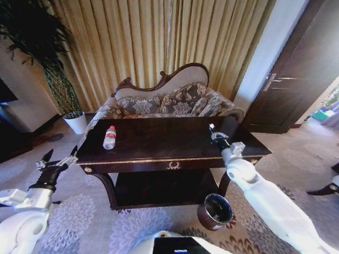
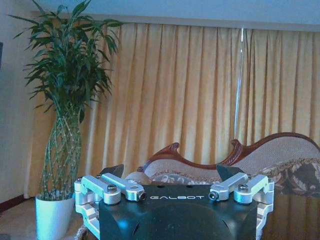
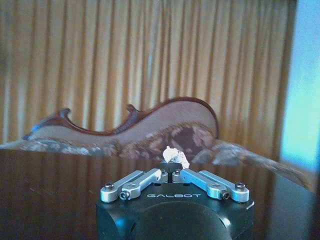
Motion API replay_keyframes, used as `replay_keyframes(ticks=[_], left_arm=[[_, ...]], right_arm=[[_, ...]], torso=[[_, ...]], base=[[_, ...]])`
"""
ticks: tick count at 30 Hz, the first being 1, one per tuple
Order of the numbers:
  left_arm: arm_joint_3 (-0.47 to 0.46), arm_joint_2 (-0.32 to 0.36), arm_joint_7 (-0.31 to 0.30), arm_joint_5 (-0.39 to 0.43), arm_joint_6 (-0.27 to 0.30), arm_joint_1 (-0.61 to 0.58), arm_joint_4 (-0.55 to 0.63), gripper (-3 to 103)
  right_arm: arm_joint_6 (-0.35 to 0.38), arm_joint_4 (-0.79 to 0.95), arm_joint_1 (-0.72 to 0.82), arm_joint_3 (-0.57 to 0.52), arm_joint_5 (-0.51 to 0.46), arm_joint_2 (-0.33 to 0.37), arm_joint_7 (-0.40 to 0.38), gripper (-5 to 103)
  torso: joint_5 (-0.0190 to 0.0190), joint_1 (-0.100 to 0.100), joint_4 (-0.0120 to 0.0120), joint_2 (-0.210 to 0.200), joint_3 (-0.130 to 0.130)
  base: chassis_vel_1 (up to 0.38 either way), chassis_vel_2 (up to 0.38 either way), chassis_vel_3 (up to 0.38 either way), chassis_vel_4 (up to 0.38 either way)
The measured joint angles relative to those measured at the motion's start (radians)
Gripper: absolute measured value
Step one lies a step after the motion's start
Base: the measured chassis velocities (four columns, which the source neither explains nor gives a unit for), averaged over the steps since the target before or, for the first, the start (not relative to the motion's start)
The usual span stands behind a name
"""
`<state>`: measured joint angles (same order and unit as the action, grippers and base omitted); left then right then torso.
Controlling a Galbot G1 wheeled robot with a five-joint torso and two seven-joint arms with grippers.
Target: Move to the front of the table and place the trash on the table into the trash bin.
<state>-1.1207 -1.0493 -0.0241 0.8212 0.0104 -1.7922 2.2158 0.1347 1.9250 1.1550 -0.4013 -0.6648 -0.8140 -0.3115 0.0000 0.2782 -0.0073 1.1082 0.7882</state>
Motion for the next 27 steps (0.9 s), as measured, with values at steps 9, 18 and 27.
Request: replay_keyframes(ticks=[9,18,27], left_arm=[[-0.015,-0.023,0.000,-0.005,-0.002,-0.013,0.003,100],[-0.013,-0.020,0.003,-0.006,-0.002,-0.022,0.004,100],[-0.013,-0.025,0.009,-0.007,-0.006,-0.024,0.001,100]], right_arm=[[0.039,0.084,0.109,-0.106,0.008,-0.018,-0.027,0],[0.046,0.125,0.160,-0.151,0.010,-0.041,-0.032,0],[0.046,0.126,0.163,-0.149,0.012,-0.046,-0.032,0]], torso=[[0.0000,0.000,0.0002,0.000,0.000],[0.0000,0.000,0.0002,0.000,0.000],[0.0001,0.000,0.0002,0.000,0.000]], base=[[0.000,0.000,0.000,0.000],[0.009,-0.018,-0.002,0.012],[0.072,-0.071,-0.075,0.075]])
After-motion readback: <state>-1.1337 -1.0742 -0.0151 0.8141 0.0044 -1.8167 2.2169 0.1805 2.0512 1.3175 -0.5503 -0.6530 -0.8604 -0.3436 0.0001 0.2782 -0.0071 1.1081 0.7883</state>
